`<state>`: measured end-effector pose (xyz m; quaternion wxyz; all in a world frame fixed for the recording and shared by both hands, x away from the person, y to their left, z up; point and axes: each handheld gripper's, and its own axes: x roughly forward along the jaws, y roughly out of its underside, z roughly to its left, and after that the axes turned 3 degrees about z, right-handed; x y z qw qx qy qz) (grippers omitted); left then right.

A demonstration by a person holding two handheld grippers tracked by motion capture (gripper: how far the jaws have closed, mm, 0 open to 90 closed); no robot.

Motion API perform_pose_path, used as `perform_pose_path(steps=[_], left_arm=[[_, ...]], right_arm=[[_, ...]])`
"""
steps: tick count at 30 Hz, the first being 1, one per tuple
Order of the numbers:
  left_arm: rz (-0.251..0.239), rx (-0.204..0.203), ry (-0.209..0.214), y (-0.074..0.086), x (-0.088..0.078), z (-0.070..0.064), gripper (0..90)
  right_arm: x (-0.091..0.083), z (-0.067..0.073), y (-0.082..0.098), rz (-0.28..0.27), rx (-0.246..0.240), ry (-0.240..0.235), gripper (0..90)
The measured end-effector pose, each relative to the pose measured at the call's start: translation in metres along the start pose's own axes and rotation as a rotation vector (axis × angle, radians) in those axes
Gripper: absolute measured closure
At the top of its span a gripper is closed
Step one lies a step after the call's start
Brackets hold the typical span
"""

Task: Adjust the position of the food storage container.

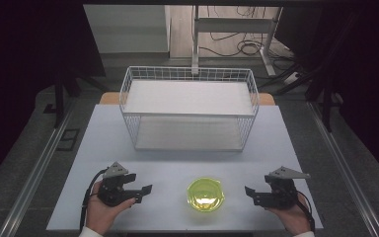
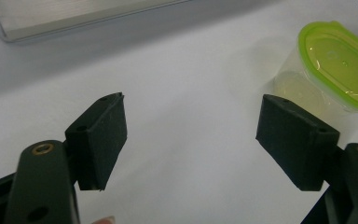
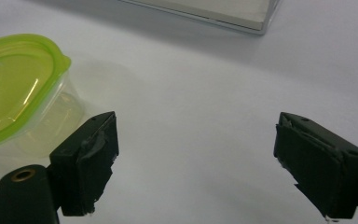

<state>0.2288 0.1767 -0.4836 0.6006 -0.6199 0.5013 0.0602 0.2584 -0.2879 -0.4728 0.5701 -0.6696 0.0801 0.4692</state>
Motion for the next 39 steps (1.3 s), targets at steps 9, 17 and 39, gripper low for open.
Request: perform_pose_path(steps=[9,17,39], left_arm=[[-0.01,-0.004,0.007,0.001,-0.001,0.0,23.3],[-0.002,-0.025,0.008,0.005,-0.005,0.0,22.5],[0.018,-0.006,0.02,0.003,0.003,-0.002,22.0]], right_arm=[[-0.002,-0.007,0.0,-0.004,0.027,0.011,17.0],[-0.005,0.0,-0.004,0.01,0.005,-0.01,21.9],[0.001,0.029,-0.004,0.094,-0.093,-0.135,45.7]])
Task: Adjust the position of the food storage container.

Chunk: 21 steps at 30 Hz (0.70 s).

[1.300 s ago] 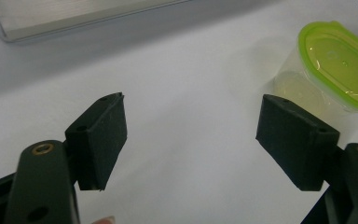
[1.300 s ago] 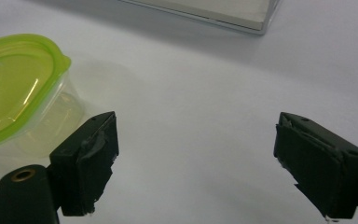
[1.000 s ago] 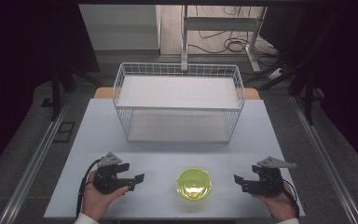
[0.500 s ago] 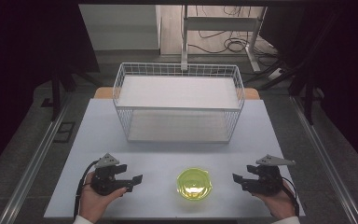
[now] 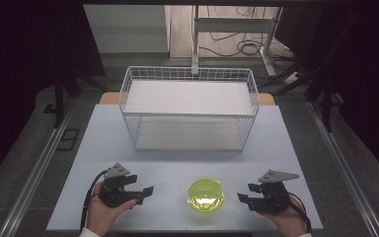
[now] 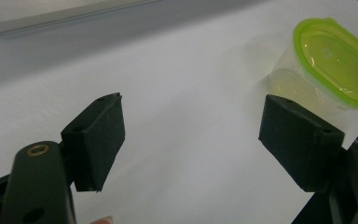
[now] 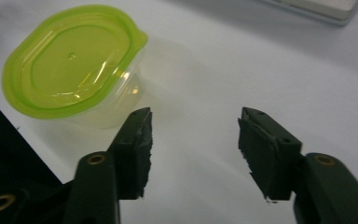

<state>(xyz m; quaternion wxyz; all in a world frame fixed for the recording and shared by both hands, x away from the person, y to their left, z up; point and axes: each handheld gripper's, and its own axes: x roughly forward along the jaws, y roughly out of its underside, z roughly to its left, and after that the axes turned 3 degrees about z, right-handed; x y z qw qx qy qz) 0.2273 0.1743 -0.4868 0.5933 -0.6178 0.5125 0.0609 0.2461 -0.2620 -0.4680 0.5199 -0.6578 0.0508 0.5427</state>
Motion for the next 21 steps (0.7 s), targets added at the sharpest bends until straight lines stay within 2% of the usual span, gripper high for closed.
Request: perform_pose_path(steps=[2,3,4,5,6,8,9,10,12,13,14,15,16,17,19,21], left_arm=[[0.004,0.004,0.005,0.0,0.001,0.0,22.1],[0.001,0.005,0.003,-0.001,0.001,-0.001,22.2],[0.001,0.005,0.003,-0.001,0.001,-0.001,22.2],[-0.003,0.004,0.003,-0.002,0.001,-0.001,22.2],[-0.005,0.004,0.004,-0.002,0.001,-0.001,22.2],[-0.005,0.005,0.007,-0.002,0.001,-0.001,22.2],[0.0,0.007,0.007,-0.002,0.002,-0.001,22.2],[0.0,0.007,0.007,-0.002,0.002,-0.001,22.2],[0.002,0.006,0.008,-0.001,0.002,-0.001,22.2],[0.002,0.006,0.009,-0.001,0.003,-0.001,22.2],[0.002,0.006,0.009,-0.001,0.003,-0.001,22.2],[0.003,0.007,0.008,-0.001,0.002,-0.001,22.3],[0.003,0.007,0.008,-0.001,0.002,-0.001,22.4],[0.003,0.007,0.008,-0.001,0.002,-0.001,22.4],[0.004,0.005,0.008,0.0,0.002,0.0,22.5],[0.007,0.003,0.007,0.0,0.003,-0.001,22.5]], right_arm=[[0.003,0.005,0.0,0.016,-0.005,-0.02,49.0],[0.007,0.012,0.001,0.036,-0.024,-0.035,52.7],[0.007,0.012,0.001,0.036,-0.024,-0.035,52.7],[0.01,0.021,0.002,0.052,-0.054,-0.056,57.8],[0.01,0.021,0.002,0.052,-0.054,-0.056,57.8],[0.014,0.028,0.003,0.07,-0.081,-0.07,63.7],[0.019,0.035,0.005,0.098,-0.108,-0.087,69.8],[0.019,0.035,0.005,0.098,-0.108,-0.087,69.8],[0.026,0.043,0.006,0.132,-0.141,-0.101,75.7],[0.031,0.051,0.006,0.161,-0.179,-0.112,81.3],[0.031,0.051,0.006,0.161,-0.179,-0.112,81.3],[0.036,0.057,0.006,0.177,-0.211,-0.115,85.8],[0.036,0.057,0.006,0.177,-0.211,-0.115,85.8],[0.037,0.062,0.006,0.177,-0.236,-0.124,88.1],[0.037,0.065,0.005,0.174,-0.251,-0.131,88.5],[0.039,0.067,0.005,0.175,-0.256,-0.135,88.6]])
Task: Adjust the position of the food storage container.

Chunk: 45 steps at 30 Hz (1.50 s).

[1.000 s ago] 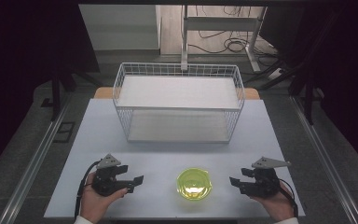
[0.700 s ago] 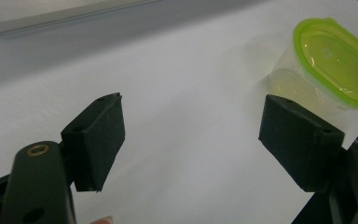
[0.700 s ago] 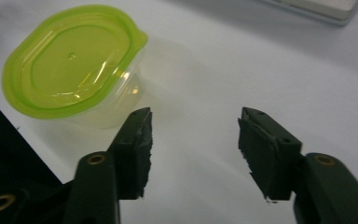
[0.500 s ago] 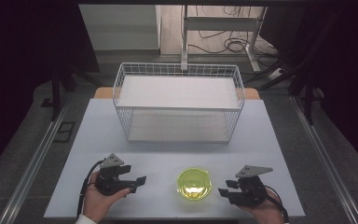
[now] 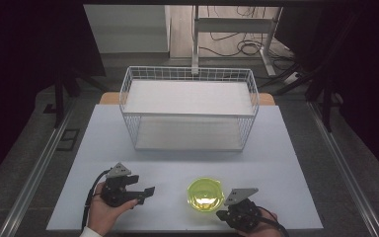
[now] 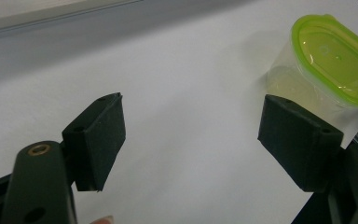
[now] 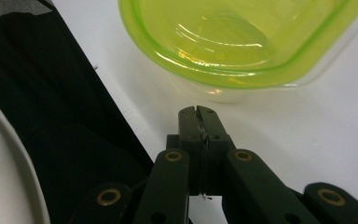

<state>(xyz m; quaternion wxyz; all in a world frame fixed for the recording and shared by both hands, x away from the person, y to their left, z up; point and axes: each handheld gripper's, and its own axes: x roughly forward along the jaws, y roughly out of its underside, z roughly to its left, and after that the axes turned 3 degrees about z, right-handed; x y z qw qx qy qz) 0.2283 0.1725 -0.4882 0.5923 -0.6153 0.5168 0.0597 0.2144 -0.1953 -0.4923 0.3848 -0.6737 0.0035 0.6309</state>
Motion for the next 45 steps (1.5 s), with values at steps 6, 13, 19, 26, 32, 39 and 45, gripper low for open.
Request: perform_pose_path(steps=[6,13,19,26,32,39,45], left_arm=[[0.001,-0.001,0.001,0.0,0.001,0.0,22.7],[0.01,0.0,0.003,-0.001,0.004,-0.001,22.9],[0.008,-0.007,0.0,-0.001,0.004,0.001,22.9],[0.009,-0.01,0.0,-0.001,0.005,0.001,22.9],[0.013,-0.007,0.006,-0.002,0.007,0.0,22.8],[0.014,-0.012,0.006,-0.002,0.008,0.002,22.7],[0.024,-0.008,0.007,-0.003,0.008,0.001,22.6]], right_arm=[[0.009,0.005,-0.004,0.006,-0.016,0.009,88.6],[0.015,0.008,-0.009,-0.002,-0.02,0.023,88.6],[0.019,0.006,-0.013,-0.006,-0.013,0.038,88.6],[0.026,0.006,-0.021,-0.019,-0.01,0.054,88.6],[0.033,0.005,-0.025,-0.027,-0.013,0.066,88.6],[0.041,0.005,-0.036,-0.036,-0.02,0.075,88.6],[0.051,0.008,-0.047,-0.04,-0.037,0.08,88.6]])
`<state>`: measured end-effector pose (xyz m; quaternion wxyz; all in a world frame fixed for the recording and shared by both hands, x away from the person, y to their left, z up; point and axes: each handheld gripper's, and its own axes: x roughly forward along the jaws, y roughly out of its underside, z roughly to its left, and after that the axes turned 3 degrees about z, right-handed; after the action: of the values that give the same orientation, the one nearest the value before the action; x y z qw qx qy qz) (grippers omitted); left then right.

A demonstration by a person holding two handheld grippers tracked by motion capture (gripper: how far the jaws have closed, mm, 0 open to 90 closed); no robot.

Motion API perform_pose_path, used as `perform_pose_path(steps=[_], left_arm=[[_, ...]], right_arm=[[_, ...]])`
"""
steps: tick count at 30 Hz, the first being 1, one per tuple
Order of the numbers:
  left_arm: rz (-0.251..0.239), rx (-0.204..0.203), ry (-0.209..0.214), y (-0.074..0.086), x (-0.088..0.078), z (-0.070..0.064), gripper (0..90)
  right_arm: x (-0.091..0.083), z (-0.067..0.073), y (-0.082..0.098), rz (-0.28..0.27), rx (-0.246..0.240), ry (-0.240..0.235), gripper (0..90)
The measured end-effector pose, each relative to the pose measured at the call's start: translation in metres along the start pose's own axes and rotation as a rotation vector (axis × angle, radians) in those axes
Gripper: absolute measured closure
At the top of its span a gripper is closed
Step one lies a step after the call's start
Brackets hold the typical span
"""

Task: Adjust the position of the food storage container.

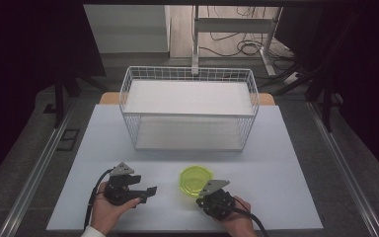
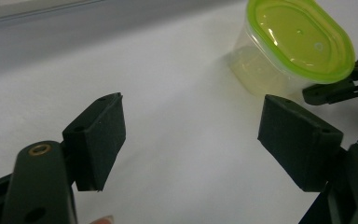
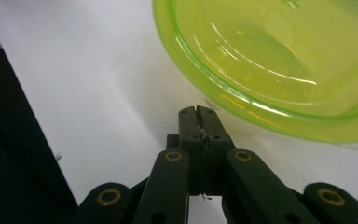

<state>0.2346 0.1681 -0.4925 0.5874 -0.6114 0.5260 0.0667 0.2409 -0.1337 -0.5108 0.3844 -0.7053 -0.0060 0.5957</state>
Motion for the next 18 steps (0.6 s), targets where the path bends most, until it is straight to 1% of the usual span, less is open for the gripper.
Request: perform_pose_path(steps=[4,6,7,10,11,18], left_arm=[[0.001,-0.001,0.0,0.0002,-0.0003,0.0007,22.5],[-0.002,-0.008,-0.001,0.0004,0.0,0.001,22.6],[-0.002,-0.008,-0.001,0.0005,-0.0001,0.0011,22.5],[-0.004,-0.008,-0.002,0.0004,-0.0005,0.0008,22.5],[-0.003,-0.008,-0.002,0.0005,-0.0004,0.0007,22.5],[0.001,-0.005,-0.003,0.0002,0.0006,0.0003,22.5]], right_arm=[[0.0028,-0.0002,-0.0036,0.0,-0.006,0.0,88.6],[0.0046,-0.0004,-0.0053,-0.001,-0.008,0.002,88.6],[0.006,-0.0009,-0.0064,0.0,-0.006,0.008,88.6],[0.0065,-0.0022,-0.0066,-0.001,0.001,0.015,88.6],[0.0058,-0.0047,-0.0061,-0.005,0.012,0.021,88.6],[0.0041,-0.0094,-0.0058,-0.015,0.031,0.029,88.6]])
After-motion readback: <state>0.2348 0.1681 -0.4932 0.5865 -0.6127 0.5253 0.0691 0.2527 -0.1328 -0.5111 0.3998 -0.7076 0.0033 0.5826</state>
